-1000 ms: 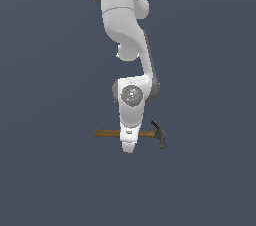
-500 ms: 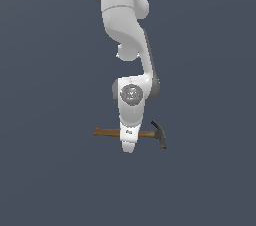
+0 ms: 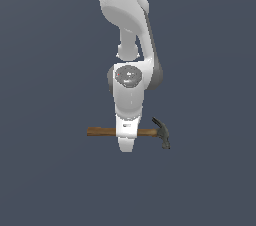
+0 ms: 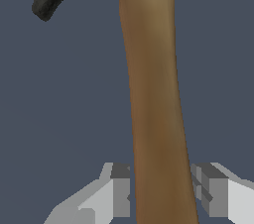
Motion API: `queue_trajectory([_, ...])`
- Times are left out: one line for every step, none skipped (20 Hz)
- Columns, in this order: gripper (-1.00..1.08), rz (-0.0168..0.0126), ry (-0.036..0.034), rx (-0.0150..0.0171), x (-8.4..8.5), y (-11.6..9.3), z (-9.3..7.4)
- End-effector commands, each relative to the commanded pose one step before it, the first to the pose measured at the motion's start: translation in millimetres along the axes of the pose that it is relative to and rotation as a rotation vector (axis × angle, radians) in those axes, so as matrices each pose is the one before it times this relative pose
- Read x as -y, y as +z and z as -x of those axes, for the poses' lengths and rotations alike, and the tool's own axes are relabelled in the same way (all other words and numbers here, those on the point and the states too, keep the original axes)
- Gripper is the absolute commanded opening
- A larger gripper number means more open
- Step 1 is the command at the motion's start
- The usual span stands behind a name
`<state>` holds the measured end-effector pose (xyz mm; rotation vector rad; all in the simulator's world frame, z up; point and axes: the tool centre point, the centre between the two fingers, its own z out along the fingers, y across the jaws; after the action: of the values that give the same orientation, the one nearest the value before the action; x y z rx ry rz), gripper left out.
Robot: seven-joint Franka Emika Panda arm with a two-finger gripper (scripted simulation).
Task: Pick up the object and move it to a goal position.
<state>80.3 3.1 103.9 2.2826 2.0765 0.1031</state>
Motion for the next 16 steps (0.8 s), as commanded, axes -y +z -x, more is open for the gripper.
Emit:
queue_trajectory([-1.0, 0.04177, -0.01122, -0.00557, -16.01, -39.56, 2.19])
queue_trajectory([-1.0, 0.01667, -0.00527, -0.00285, -6.88, -16.92, 0.99])
queue_trajectory([-1.0, 0.01733, -0.00547, -0.00303, -7.17, -17.59, 1.02])
queue_trajectory([-1.0, 0.01779, -0.0056, -0.00318, -7.37, -18.06, 1.03])
queue_trajectory([-1.0, 0.01804, -0.00566, -0.00329, -7.49, -18.3, 1.03])
queue_trajectory([-1.0, 0.01769, -0.00552, -0.0033, -7.38, -17.94, 1.01])
queue_trajectory([-1.0, 0.01719, -0.00532, -0.00326, -7.21, -17.41, 0.98])
queue_trajectory([-1.0, 0.01662, -0.00511, -0.00321, -7.0, -16.82, 0.95])
queue_trajectory([-1.0, 0.01599, -0.00489, -0.00314, -6.75, -16.17, 0.91])
queue_trajectory([-1.0, 0.01528, -0.00464, -0.00304, -6.48, -15.43, 0.88])
queue_trajectory([-1.0, 0.01458, -0.00437, -0.00293, -6.21, -14.71, 0.85])
queue_trajectory([-1.0, 0.01387, -0.00407, -0.00282, -5.97, -13.97, 0.84])
queue_trajectory([-1.0, 0.01309, -0.00375, -0.00268, -5.69, -13.16, 0.83])
queue_trajectory([-1.0, 0.0122, -0.00341, -0.00251, -5.34, -12.24, 0.8])
queue_trajectory([-1.0, 0.01098, -0.00302, -0.00227, -4.85, -11.01, 0.74])
queue_trajectory([-1.0, 0.00969, -0.00264, -0.00202, -4.28, -9.7, 0.66])
